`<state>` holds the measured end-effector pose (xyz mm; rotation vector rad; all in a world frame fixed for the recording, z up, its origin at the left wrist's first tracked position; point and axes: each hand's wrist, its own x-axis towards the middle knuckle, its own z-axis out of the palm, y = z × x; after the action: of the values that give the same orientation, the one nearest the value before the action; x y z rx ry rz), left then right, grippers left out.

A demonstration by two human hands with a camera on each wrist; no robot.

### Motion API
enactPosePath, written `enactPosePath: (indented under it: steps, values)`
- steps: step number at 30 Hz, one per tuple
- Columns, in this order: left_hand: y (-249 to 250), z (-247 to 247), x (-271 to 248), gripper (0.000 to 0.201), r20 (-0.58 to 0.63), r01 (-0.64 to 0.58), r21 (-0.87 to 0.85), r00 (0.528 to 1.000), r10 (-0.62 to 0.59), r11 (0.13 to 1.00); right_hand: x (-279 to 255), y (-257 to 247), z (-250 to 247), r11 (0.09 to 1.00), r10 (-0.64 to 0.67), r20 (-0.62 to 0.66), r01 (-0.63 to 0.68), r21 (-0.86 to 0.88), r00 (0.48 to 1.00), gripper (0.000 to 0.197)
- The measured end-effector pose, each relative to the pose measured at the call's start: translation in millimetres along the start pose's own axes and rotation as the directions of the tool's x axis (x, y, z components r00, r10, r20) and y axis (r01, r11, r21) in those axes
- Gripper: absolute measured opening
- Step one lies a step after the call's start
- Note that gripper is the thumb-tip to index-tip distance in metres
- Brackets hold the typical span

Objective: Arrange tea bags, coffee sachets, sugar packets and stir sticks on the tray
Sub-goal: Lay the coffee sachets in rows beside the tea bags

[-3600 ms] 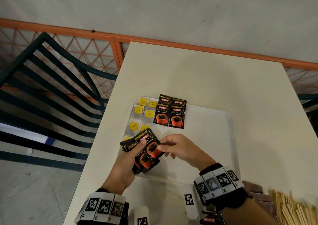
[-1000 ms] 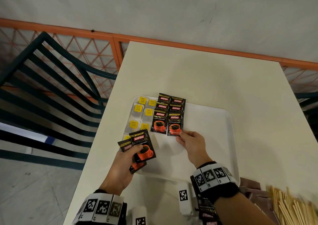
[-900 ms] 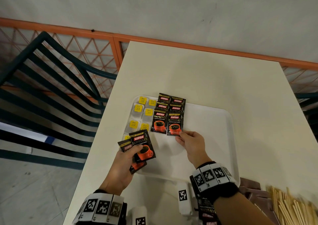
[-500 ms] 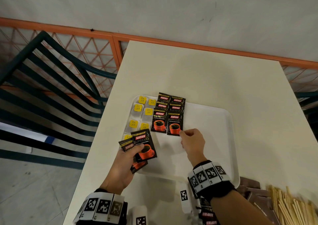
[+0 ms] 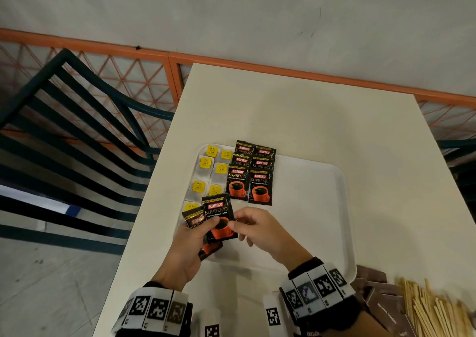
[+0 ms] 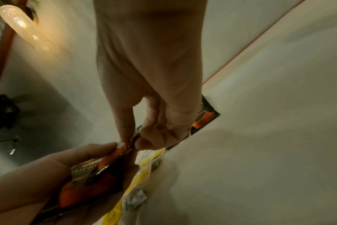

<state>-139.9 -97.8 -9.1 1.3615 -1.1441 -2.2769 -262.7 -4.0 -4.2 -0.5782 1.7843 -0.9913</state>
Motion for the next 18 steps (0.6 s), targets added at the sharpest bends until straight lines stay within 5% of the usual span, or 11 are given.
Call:
enactPosePath:
  steps: [10, 18]
  values:
    - [8.1, 4.8, 2.9, 0.032, 0.069, 0.122, -0.088, 0.991, -0.116, 0.989, -3.5, 15.6, -20.1, 0.989, 0.053, -0.188, -0.026, 0.143, 0.981, 0.014]
    - [14.3, 19.0, 20.2, 0.017, -0.001, -0.149, 0.346, 0.987, 0.159, 0.926, 2.1, 27.7, -44.6, 0.979, 0.129, -0.379, -0.057, 0.194, 0.917, 0.013]
